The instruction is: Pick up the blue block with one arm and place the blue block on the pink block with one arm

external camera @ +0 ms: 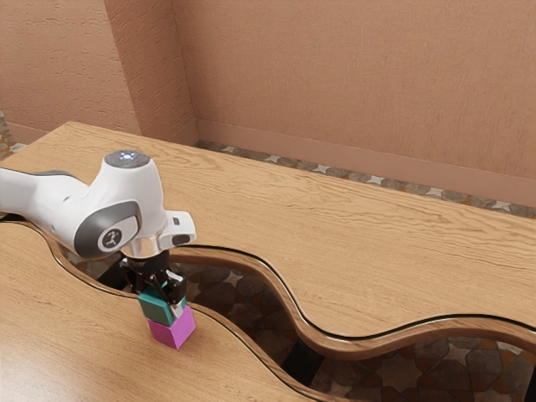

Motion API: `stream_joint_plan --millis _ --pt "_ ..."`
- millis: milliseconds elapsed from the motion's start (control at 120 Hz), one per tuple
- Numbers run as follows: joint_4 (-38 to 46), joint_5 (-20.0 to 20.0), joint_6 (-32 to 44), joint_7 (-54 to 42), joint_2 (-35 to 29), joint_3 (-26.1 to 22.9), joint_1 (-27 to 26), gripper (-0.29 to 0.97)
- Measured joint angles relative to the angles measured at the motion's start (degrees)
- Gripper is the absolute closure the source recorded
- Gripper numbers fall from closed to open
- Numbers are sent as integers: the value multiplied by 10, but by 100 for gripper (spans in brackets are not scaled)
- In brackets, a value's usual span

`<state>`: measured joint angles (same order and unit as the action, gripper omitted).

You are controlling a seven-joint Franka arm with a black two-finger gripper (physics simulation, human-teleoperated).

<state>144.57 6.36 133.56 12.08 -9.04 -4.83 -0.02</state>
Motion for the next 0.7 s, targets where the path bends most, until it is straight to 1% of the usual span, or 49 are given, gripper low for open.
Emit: stream_joint_plan --millis 108,208,317,483,517,608,700 --pt "0 0 0 1 2 -1 -2 47" --pt "0 -10 -1 -6 3 -1 -4 27" --pt "0 -21 -2 -21 3 -1 -6 20" --pt "0 -27 -3 -38 0 -1 -6 9" --pt "0 -28 -3 -41 -13 -1 -6 8" --pt "-2 -29 -5 -48 -86 -5 -5 5" --pt "-8 -29 -7 -54 -109 -10 -8 3"
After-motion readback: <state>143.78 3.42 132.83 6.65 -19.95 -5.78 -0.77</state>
